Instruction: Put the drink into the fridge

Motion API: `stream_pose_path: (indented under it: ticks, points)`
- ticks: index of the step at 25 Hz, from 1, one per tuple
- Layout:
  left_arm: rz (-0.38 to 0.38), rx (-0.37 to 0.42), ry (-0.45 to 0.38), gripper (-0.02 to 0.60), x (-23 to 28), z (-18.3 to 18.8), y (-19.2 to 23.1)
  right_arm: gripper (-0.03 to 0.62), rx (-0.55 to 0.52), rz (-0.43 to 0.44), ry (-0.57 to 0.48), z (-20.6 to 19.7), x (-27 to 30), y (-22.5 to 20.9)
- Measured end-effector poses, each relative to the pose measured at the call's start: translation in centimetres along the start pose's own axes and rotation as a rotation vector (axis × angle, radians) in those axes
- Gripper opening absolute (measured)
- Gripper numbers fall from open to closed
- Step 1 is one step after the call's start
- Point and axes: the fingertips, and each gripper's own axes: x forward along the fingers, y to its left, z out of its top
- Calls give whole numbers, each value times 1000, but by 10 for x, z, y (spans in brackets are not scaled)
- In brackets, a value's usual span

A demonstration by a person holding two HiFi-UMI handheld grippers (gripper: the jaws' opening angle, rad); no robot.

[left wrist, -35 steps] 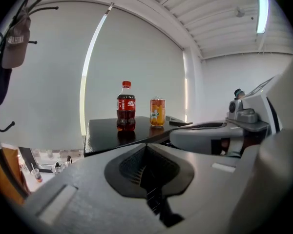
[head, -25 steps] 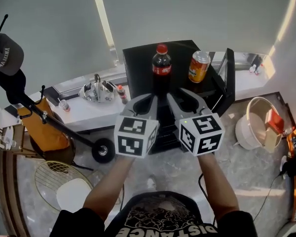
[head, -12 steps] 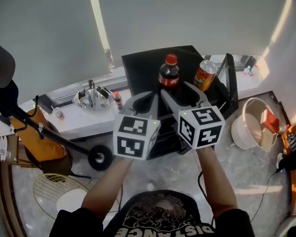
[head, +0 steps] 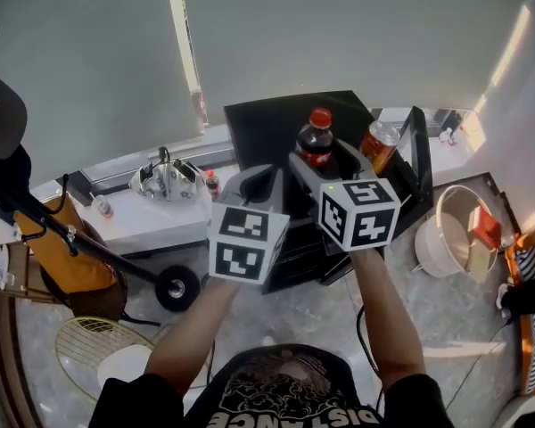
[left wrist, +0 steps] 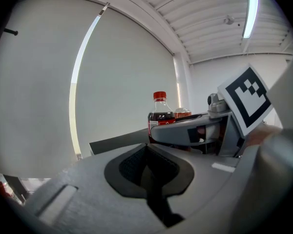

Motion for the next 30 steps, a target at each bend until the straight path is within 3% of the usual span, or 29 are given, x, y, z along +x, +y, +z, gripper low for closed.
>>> stream_pose_path:
  ticks: [15, 30]
  points:
    - [20, -7, -8, 5, -5, 4, -1, 308, -46, 47, 36, -2, 12, 2]
    - [57, -14, -13, 5, -24, 7, -54, 308, -46, 116, -16, 6, -58, 3]
